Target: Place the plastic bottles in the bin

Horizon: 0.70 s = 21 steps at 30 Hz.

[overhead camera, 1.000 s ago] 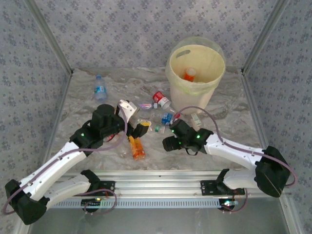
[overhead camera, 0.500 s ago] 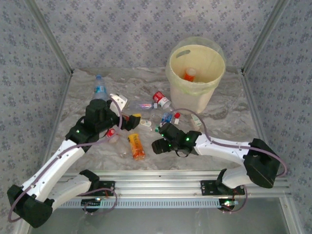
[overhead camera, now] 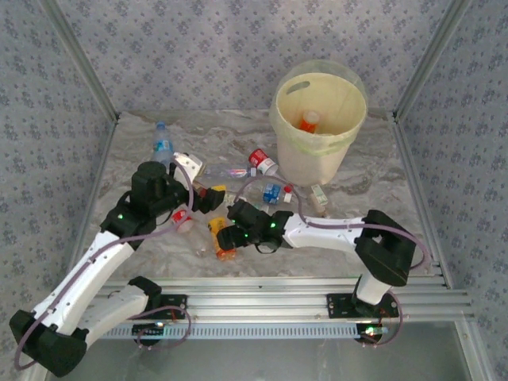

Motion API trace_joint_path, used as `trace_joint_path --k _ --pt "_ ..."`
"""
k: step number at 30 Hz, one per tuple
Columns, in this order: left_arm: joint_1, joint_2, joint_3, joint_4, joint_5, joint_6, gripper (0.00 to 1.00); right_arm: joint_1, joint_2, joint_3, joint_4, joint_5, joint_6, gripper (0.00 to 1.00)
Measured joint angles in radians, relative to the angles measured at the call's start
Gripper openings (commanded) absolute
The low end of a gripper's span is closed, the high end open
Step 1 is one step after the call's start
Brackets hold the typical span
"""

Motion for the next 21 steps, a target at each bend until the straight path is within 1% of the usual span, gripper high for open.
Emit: trace_joint_path --k 9,21 --pt "0.0 -0.025 -0.01 0.016 -0.047 -0.001 1.0 0.012 0.087 0.041 0.034 -0.015 0.025 0.81" --pt "0.002 -0.024 -0.011 0.031 -0.044 -0.001 1.0 0.02 0.197 0.106 0.012 -0.017 0.026 0.81"
